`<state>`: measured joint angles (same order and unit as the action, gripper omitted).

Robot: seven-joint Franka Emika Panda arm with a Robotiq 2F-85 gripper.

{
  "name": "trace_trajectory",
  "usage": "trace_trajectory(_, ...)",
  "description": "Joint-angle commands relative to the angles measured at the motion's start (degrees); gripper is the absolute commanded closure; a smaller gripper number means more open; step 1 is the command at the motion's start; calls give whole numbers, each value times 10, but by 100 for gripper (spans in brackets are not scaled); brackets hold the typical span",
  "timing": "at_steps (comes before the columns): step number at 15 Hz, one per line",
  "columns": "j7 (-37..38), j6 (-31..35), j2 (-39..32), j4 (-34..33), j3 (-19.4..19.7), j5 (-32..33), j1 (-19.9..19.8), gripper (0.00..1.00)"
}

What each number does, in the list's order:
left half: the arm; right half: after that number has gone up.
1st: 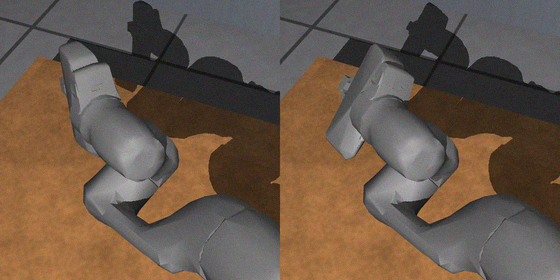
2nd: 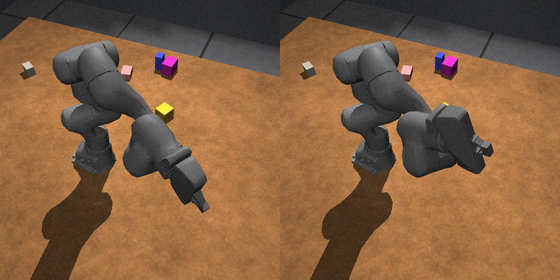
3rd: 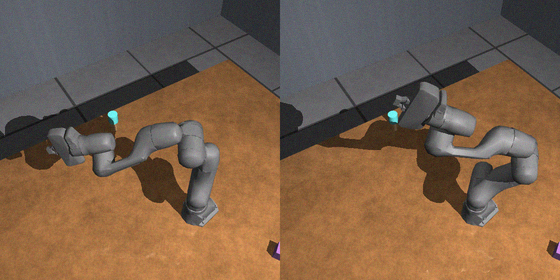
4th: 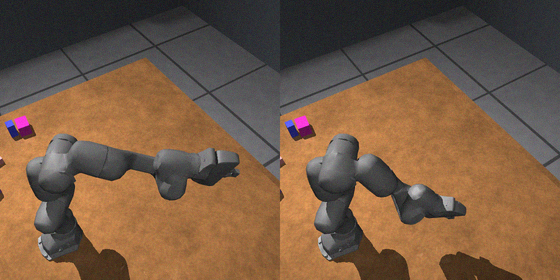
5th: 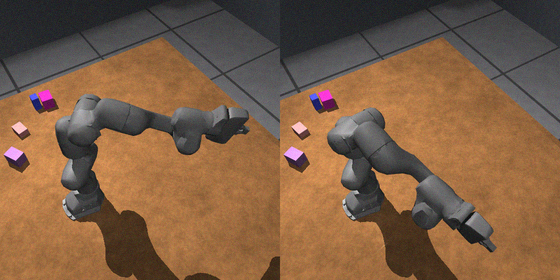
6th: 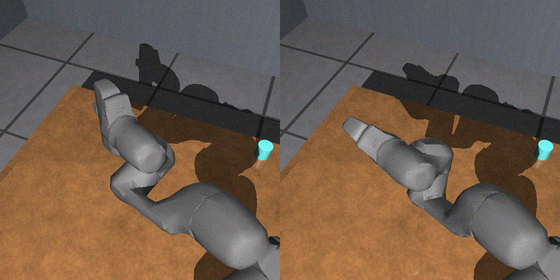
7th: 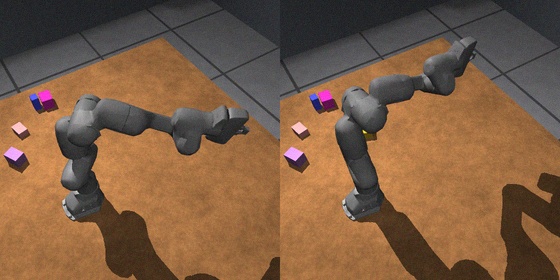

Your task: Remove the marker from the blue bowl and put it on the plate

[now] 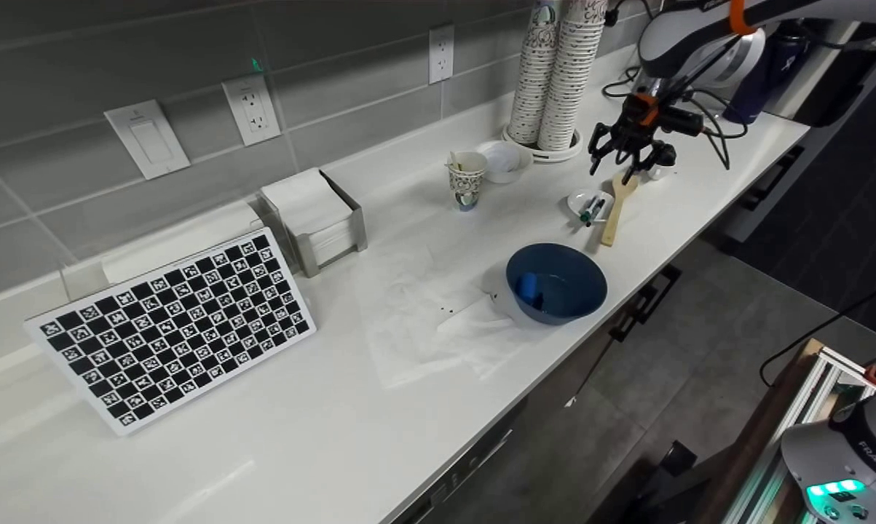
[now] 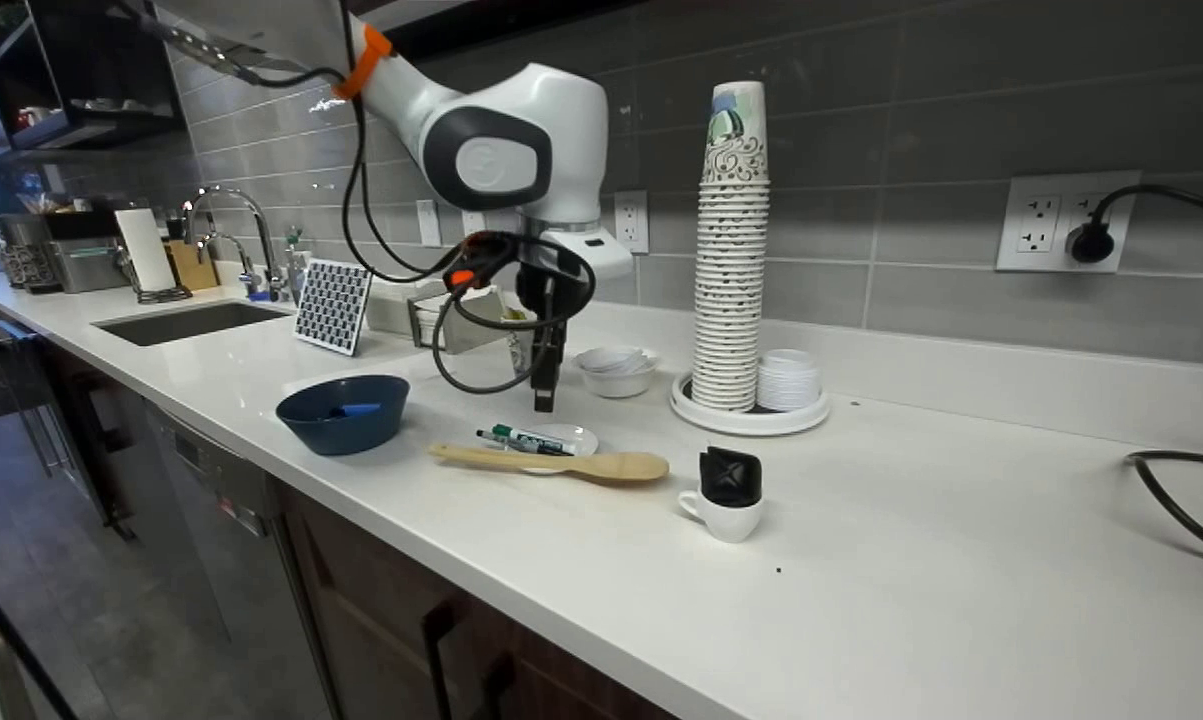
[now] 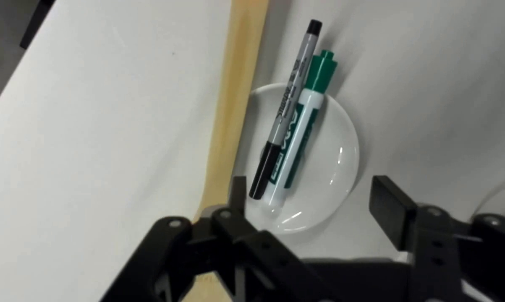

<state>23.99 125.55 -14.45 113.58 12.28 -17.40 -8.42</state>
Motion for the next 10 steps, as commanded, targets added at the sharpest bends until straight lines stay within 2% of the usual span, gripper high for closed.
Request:
trace_trajectory(1,-107,38,145,128,-3,7,-15,0)
trace_trajectory(6,-258,72,312,263,7,-49,-21,0)
trace_trajectory(8,-286,86,377,316,18,-99,-14,0)
trace_trajectory(9,-250,62,295,243,11,-59,-17,0)
trace_trajectory(10,-255,63,316,260,14,-62,-17,0)
